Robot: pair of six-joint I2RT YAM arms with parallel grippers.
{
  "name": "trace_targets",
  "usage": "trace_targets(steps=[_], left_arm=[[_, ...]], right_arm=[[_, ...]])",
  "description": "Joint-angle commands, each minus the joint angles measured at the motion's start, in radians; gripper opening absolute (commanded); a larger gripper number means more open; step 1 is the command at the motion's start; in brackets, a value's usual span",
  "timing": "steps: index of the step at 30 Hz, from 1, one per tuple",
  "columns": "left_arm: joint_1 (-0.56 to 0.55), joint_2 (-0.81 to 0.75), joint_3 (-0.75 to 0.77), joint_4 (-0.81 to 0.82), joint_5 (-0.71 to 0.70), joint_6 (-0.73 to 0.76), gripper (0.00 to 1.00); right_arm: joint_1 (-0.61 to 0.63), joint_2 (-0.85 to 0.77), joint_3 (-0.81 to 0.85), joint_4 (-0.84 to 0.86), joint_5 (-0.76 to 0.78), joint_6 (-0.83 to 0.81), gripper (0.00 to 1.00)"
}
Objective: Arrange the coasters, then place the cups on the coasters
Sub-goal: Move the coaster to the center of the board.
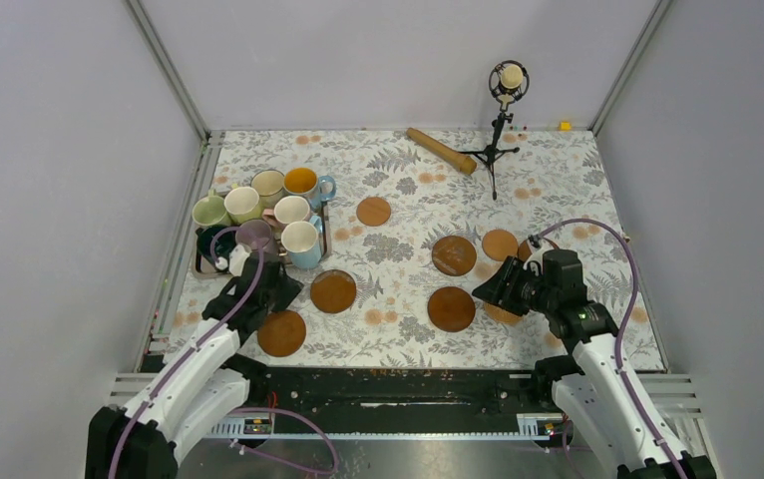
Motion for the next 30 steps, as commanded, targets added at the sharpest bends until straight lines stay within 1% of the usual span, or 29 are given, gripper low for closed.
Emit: trace_targets(steps=[1, 6, 9, 13, 18, 22, 30], left_arm=[[0.007, 0.050, -0.025, 0.162, 0.020, -0.030, 0.24], [0.007, 0.093, -0.058, 0.255, 0.020, -0.011, 0.27], [0.007, 0.120, -0.065, 0.265, 0.017, -0.009, 0.28], [0.005, 0.115, -0.088, 0.285, 0.006, -0.008, 0.29], [0.006, 0.112, -0.107, 0.302, -0.030, 0.034, 0.30], [0.006, 0.142, -0.128, 0.354, 0.010, 0.052, 0.31], [0.006, 0.196, -0.137, 0.406, 0.040, 0.075, 0.31]], right_arm=[[0.007, -0.020, -0.007, 0.002, -0.036, 0.003, 0.52], [0.008, -0.032, -0.004, -0.009, -0.038, 0.009, 0.52], [0.008, -0.040, 0.000, -0.019, -0.036, 0.008, 0.52], [0.008, -0.044, 0.003, -0.023, -0.038, 0.011, 0.52], [0.008, -0.045, 0.003, -0.024, -0.043, 0.021, 0.53], [0.008, -0.049, -0.003, -0.027, -0.042, 0.025, 0.53], [0.008, -0.051, -0.008, -0.027, -0.041, 0.032, 0.53]])
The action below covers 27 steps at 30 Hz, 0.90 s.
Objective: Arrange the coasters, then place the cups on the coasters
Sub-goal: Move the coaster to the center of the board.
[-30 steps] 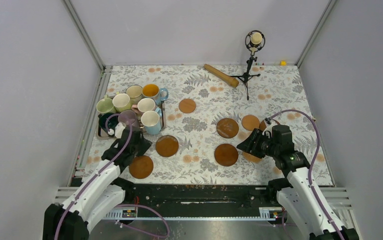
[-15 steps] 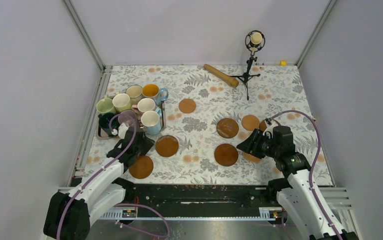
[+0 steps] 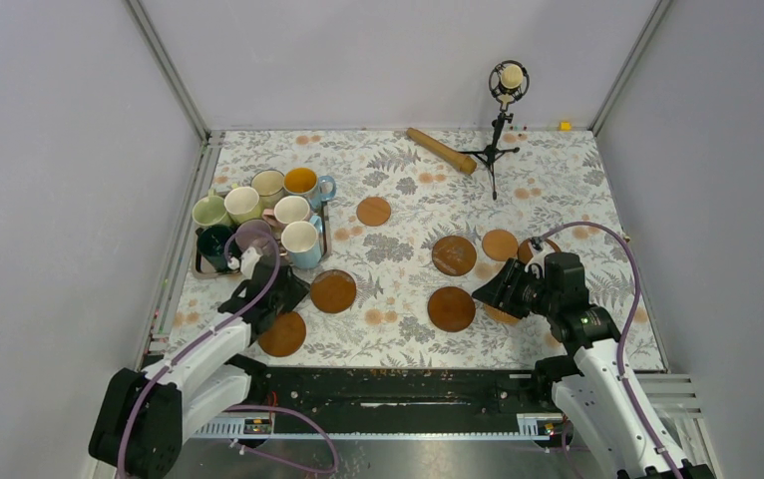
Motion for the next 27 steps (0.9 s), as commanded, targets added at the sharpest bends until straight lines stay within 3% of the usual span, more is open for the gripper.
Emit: trace_targets(steps=[1, 5, 27], left_arm=[[0.004, 0.032, -0.012, 0.107, 0.043, 0.032, 0.30], [-0.008, 0.100, 0.001, 0.143, 0.080, 0.072, 0.25], [-0.267, 0.291, 0.075, 0.244, 0.094, 0.080, 0.27]], right_arm=[[0.007, -0.008, 0.001, -0.002, -0.023, 0.010, 0.53], [0.007, -0.003, -0.002, -0.002, -0.022, 0.012, 0.53], [0.007, -0.006, -0.002, -0.006, -0.029, 0.010, 0.53]])
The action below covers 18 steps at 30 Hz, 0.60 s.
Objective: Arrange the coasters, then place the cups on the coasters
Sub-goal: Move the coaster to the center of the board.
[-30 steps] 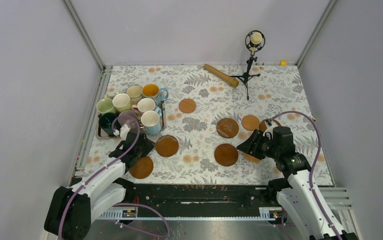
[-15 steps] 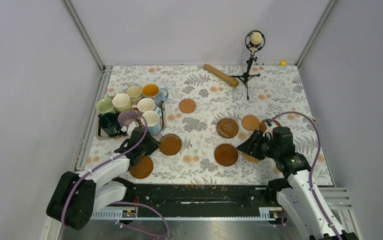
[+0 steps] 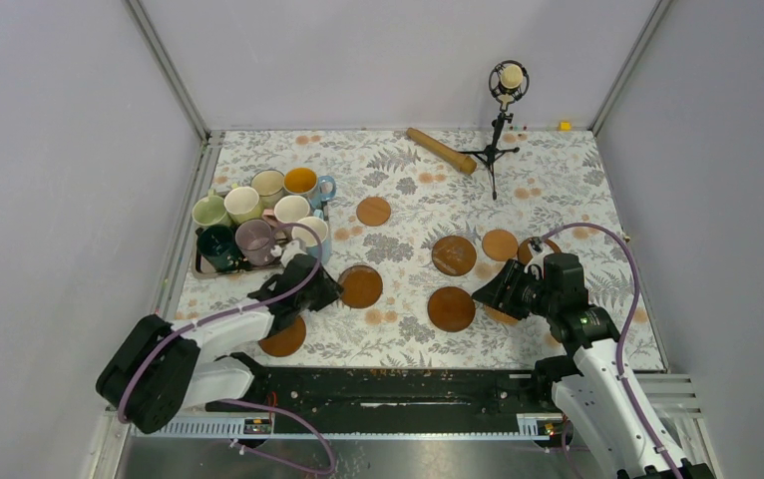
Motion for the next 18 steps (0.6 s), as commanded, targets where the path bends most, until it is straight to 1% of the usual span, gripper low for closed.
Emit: trace_targets(steps=[1, 7, 14, 18], left_arm=[[-0.053, 0.070, 0.050, 0.011, 0.031, 0.014, 0.27], [-0.108, 0.083, 0.066, 0.017, 0.016, -0.001, 0.27], [-0.146, -0.003, 0.029, -0.010, -0.056, -0.051, 0.27], [-0.149, -0.064, 0.028, -0.069, -0.106, -0.065, 0.27]], right_arm=[[0.008, -0.008, 0.006, -0.009, -0.028, -0.002, 0.53], [0.007, -0.014, 0.013, -0.025, -0.022, -0.008, 0.53], [0.008, -0.021, 0.011, -0.025, -0.021, -0.003, 0.53], [0.007, -0.027, 0.007, -0.025, -0.020, -0.002, 0.53]])
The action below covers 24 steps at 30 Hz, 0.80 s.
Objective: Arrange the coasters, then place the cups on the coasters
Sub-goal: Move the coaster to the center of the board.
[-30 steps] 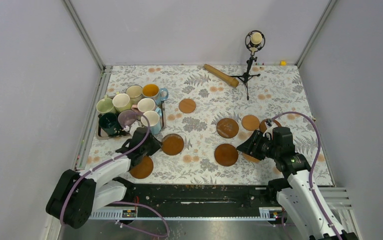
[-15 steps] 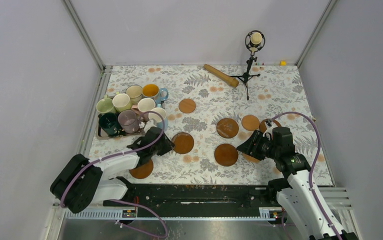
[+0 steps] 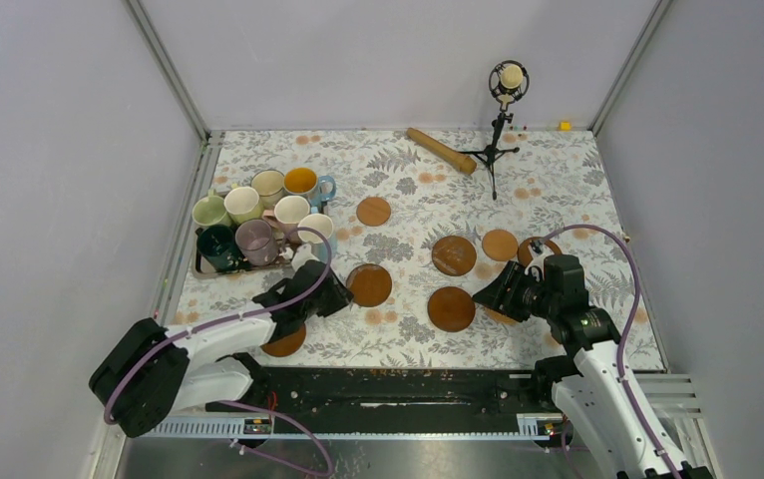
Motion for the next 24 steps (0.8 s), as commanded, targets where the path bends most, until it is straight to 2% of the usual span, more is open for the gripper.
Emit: trace_targets(steps=[1, 6, 24], left_arm=[[-0.004, -0.084, -0.006, -0.045, -0.086, -0.024, 0.27], [-0.006, -0.146, 0.002, -0.071, -0.114, -0.012, 0.28], [-0.004, -0.164, 0.094, -0.132, -0.146, 0.031, 0.29]], right_arm=[[0.007, -0.018, 0.006, -0.001, -0.021, 0.000, 0.53], [0.006, -0.031, 0.002, 0.000, -0.024, 0.006, 0.54], [0.007, -0.074, 0.005, -0.037, -0.009, 0.008, 0.54]])
